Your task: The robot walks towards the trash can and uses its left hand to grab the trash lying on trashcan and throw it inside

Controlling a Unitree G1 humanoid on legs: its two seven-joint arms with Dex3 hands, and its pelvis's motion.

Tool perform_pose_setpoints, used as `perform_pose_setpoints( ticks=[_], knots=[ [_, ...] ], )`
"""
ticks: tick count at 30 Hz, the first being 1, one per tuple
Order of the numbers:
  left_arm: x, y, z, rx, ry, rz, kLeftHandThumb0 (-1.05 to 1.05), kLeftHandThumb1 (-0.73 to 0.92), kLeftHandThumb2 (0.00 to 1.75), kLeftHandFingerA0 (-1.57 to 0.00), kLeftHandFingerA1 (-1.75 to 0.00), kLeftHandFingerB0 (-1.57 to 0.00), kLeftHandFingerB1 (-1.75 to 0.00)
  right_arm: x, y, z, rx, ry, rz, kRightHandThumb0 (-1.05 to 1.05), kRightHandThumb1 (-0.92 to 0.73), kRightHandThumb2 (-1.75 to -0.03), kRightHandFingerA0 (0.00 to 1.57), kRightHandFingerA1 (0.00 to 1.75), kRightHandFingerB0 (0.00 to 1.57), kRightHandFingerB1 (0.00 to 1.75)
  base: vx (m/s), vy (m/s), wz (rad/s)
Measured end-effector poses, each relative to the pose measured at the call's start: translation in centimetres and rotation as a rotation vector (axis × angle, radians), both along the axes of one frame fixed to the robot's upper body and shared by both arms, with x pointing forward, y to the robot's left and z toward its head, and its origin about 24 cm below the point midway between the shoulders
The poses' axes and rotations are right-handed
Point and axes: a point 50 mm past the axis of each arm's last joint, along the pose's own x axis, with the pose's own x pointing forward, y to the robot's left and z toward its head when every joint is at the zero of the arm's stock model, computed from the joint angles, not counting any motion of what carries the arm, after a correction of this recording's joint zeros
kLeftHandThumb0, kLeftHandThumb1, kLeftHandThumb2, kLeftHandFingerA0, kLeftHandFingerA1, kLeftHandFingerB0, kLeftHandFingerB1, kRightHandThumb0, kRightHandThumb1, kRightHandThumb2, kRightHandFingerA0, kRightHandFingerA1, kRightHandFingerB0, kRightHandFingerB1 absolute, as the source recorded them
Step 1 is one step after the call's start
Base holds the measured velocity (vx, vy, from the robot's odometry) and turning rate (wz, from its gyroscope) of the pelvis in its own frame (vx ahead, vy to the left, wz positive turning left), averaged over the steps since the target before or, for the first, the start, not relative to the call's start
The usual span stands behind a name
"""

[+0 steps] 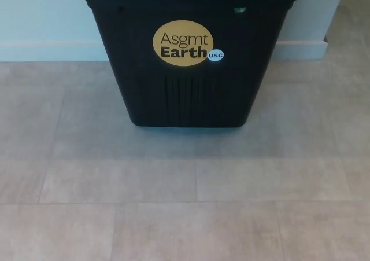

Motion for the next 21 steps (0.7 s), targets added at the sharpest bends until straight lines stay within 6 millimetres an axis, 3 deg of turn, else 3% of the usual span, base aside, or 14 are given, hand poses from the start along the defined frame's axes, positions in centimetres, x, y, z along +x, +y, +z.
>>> perform_pose_setpoints(
  ticks=[11, 12, 13, 14, 15, 16, 17, 18, 19, 20, 21],
  knots=[
    [0.08, 0.42, 0.33, -0.011, -0.031, 0.017, -0.04, 0.43, 0.52, -0.55, -0.63, -0.47, -0.51, 0.2, -0.15, 0.45, 0.004, -0.07, 0.05, -0.6, -0.42, -0.75, 0.2, 0.51, 0.27, 0.46, 0.0, 0.0, 0.0],
    [0.07, 0.45, 0.33, -0.012, -0.031, 0.02, -0.05, 0.28, 0.76, -0.45, -0.67, -0.39, -0.6, 0.19, -0.15, 0.43, 0.006, -0.071, 0.051, -0.63, -0.43, -0.77, 0.18, 0.51, 0.24, 0.46, 0.0, 0.0, 0.0],
    [0.06, 0.47, 0.33, -0.012, -0.031, 0.022, -0.05, 0.28, 0.76, -0.45, -0.67, -0.39, -0.6, 0.2, -0.15, 0.41, 0.007, -0.072, 0.052, -0.63, -0.43, -0.77, 0.18, 0.51, 0.24, 0.46, 0.0, 0.0, 0.0],
    [0.03, 0.49, 0.32, -0.013, -0.029, 0.023, -0.06, 0.46, 0.55, -0.63, -0.68, -0.41, -0.51, 0.18, -0.13, 0.38, 0.008, -0.071, 0.054, -0.65, -0.43, -0.78, 0.18, 0.51, 0.24, 0.45, 0.0, 0.0, 0.0],
    [0.03, 0.5, 0.31, -0.014, -0.028, 0.024, -0.06, 0.46, 0.55, -0.63, -0.68, -0.41, -0.51, 0.16, -0.11, 0.36, 0.009, -0.07, 0.056, -0.65, -0.43, -0.78, 0.18, 0.51, 0.24, 0.45, 0.0, 0.0, 0.0],
    [0.04, 0.5, 0.33, -0.015, -0.03, 0.023, -0.07, 0.47, 0.53, -0.61, -0.65, -0.43, -0.5, 0.14, -0.11, 0.34, 0.01, -0.07, 0.057, -0.64, -0.54, -0.56, 0.19, 0.45, 0.29, 0.35, 0.0, 0.0, 0.0],
    [0.06, 0.5, 0.37, -0.016, -0.033, 0.022, -0.07, 0.47, 0.53, -0.61, -0.65, -0.43, -0.5, 0.12, -0.11, 0.34, 0.011, -0.071, 0.058, -0.64, -0.54, -0.56, 0.19, 0.45, 0.29, 0.35, 0.0, 0.0, 0.0],
    [0.08, 0.49, 0.45, -0.018, -0.038, 0.018, -0.06, 0.31, 0.78, -0.46, -0.67, -0.34, -0.58, 0.09, -0.1, 0.33, 0.012, -0.073, 0.059, -0.65, -0.54, -0.57, 0.17, 0.45, 0.26, 0.35, 0.0, 0.0, 0.0],
    [0.11, 0.48, 0.51, -0.021, -0.042, 0.015, -0.06, 0.31, 0.78, -0.46, -0.67, -0.34, -0.58, 0.06, -0.09, 0.32, 0.013, -0.073, 0.06, -0.65, -0.54, -0.57, 0.17, 0.45, 0.26, 0.35, 0.0, 0.0, 0.0],
    [0.14, 0.48, 0.56, -0.023, -0.046, 0.015, -0.04, 0.49, 0.54, -0.53, -0.62, -0.4, -0.49, 0.05, -0.09, 0.32, 0.014, -0.073, 0.062, -0.64, -0.55, -0.56, 0.17, 0.45, 0.26, 0.34, 0.0, 0.0, 0.0],
    [0.17, 0.5, 0.62, -0.025, -0.05, 0.015, -0.04, 0.49, 0.54, -0.53, -0.62, -0.4, -0.49, 0.04, -0.1, 0.33, 0.014, -0.072, 0.064, -0.64, -0.55, -0.56, 0.17, 0.45, 0.26, 0.34, 0.0, 0.0, 0.0]
  ],
)
